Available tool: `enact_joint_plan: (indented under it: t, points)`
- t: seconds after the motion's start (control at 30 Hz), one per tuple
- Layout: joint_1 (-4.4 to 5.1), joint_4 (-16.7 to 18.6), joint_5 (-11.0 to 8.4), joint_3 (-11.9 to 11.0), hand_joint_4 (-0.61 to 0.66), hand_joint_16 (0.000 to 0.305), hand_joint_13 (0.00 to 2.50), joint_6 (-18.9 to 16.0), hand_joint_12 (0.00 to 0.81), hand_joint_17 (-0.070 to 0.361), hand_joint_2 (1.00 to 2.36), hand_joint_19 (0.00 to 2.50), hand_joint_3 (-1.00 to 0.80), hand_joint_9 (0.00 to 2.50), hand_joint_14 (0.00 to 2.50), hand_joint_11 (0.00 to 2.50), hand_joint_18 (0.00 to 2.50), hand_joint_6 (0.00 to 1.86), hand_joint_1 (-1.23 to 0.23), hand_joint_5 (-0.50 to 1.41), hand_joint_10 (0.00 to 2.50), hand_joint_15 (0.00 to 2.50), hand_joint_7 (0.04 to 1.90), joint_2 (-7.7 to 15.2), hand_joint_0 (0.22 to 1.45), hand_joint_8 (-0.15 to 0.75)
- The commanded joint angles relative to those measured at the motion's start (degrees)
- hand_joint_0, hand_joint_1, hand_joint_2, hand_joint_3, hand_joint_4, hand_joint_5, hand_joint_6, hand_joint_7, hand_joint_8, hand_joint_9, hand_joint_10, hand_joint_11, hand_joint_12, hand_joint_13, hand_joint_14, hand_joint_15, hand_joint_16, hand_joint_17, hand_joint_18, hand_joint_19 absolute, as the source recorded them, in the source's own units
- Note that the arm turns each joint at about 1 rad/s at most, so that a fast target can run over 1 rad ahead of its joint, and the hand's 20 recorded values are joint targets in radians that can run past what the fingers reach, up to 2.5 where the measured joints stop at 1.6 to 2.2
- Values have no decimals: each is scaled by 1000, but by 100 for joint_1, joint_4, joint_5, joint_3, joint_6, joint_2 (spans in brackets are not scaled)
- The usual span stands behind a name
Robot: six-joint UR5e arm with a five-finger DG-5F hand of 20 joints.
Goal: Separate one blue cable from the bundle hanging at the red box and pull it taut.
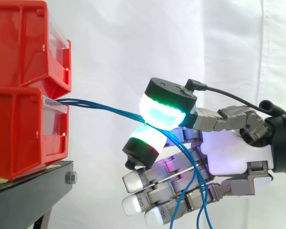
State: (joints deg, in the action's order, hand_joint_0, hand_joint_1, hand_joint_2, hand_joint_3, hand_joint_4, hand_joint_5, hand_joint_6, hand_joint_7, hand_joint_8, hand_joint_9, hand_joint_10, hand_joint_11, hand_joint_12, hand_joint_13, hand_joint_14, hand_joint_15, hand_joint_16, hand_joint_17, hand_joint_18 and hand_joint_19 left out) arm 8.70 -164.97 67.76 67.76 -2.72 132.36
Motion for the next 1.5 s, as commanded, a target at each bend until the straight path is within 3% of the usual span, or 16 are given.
enact_joint_plan:
  t: [0.0,0.23,0.37,0.53,0.73,0.93,1.1,1.23,1.37,1.47]
  points:
    - [9,0,0,1,-126,39,677,0,329,89,1015,326,-283,781,15,636,640,901,-929,-146,19,369,1445,0,682,249]
    - [9,0,0,1,-127,41,662,0,331,92,1010,364,-348,766,14,479,624,875,-754,-145,17,360,1369,0,591,231]
    - [9,0,0,1,-61,43,633,0,335,97,1011,385,-308,739,14,454,592,828,-587,-132,17,351,1349,0,554,227]
    - [9,0,0,9,-19,43,630,0,335,96,1012,394,-288,740,14,462,586,786,-561,-115,15,361,1348,0,552,224]
    - [9,0,0,9,27,45,641,0,351,102,1013,382,-272,757,15,509,602,760,-568,-113,19,363,1362,0,553,249]
    - [9,0,0,9,46,47,648,0,361,105,1013,358,-223,736,14,543,614,820,-683,-153,18,361,1279,0,550,266]
    - [9,0,0,9,50,42,619,0,342,95,1009,342,-372,684,14,566,586,840,-843,-182,18,354,1265,0,607,243]
    - [9,0,0,9,45,42,627,0,337,94,1002,329,-475,682,13,561,609,846,-890,-183,19,341,1252,0,657,244]
    - [9,9,-26,18,49,41,637,0,336,93,1000,327,-500,690,13,571,624,863,-897,-177,20,337,1260,0,674,242]
    - [18,0,-35,18,50,41,638,0,333,93,1000,343,-500,711,14,573,622,855,-800,-156,18,346,1298,0,615,246]
